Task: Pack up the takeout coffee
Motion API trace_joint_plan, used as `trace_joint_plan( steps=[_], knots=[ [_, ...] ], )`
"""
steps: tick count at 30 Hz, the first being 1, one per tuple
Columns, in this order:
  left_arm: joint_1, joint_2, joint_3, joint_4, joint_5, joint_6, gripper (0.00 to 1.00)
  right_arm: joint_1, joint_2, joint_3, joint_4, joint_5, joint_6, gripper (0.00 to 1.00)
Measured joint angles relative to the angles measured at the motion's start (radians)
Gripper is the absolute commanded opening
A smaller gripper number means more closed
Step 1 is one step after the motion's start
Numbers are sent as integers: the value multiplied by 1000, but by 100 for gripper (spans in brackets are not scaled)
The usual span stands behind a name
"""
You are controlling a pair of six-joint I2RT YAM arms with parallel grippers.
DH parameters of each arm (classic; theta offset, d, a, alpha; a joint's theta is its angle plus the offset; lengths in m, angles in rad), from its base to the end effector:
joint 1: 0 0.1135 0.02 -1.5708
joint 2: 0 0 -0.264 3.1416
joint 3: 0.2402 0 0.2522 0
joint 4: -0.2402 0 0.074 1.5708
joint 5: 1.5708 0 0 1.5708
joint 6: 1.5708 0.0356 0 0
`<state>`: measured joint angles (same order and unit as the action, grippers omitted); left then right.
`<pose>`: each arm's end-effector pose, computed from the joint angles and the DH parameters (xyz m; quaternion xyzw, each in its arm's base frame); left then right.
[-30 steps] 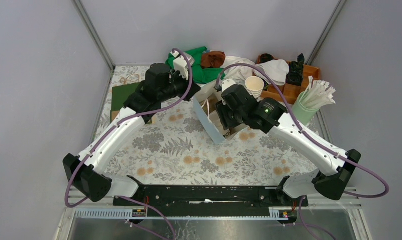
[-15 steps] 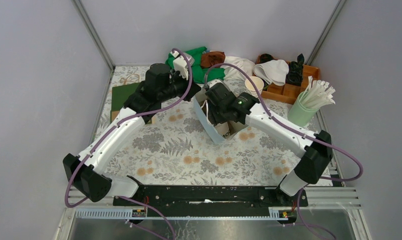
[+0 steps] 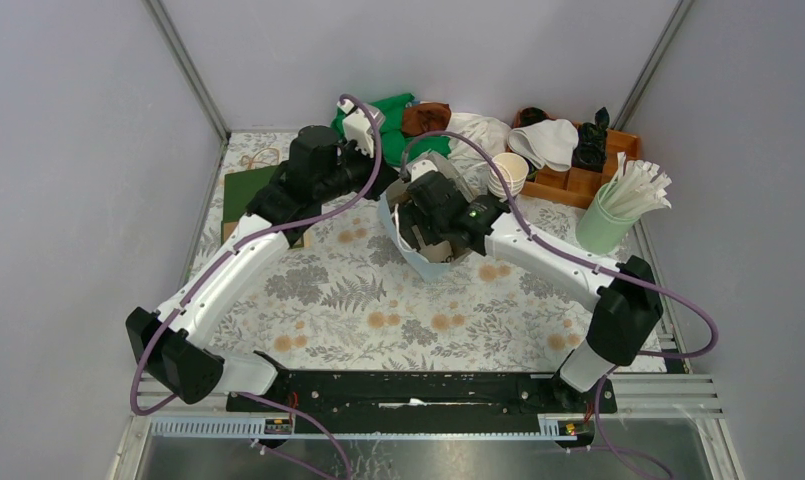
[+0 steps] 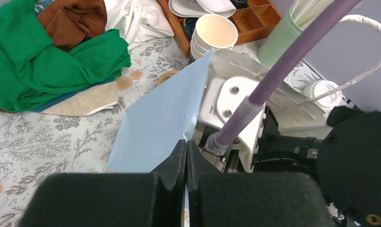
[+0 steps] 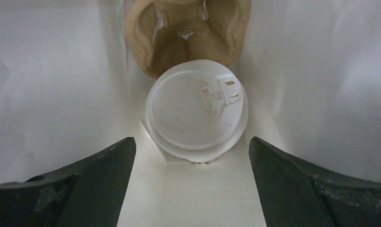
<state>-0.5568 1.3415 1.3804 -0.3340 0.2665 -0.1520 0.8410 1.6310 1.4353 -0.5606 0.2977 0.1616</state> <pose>0.2549 -0.1697 0.4086 0.2376 0.7641 -0.3049 0.5165 0.2521 0.2661 0.3141 -0.2472 0.8757 0.0688 0.4090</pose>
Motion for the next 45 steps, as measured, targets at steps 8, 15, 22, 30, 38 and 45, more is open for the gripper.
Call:
trace_joint_plan(
  steps=[8, 15, 22, 30, 38, 45],
  knots=[
    [-5, 0, 0, 5, 11, -10, 0, 0, -4, -169, 159, -2, -57, 100],
    [1, 0, 0, -2, -2, -6, 0, -5, 21, -168, 212, -2, -79, 100],
    [5, 0, 0, -8, -21, -4, 0, -9, 42, -165, 249, 0, -97, 83],
    [17, 0, -1, -5, -27, -15, 0, -13, 39, -163, 259, -2, -115, 74],
    [98, 48, 5, -39, -23, -43, 0, -13, -48, -114, 249, -16, -121, 72],
    [119, 182, 94, -123, -66, -50, 1, -14, -105, -23, 249, -30, -132, 70]
  ],
)
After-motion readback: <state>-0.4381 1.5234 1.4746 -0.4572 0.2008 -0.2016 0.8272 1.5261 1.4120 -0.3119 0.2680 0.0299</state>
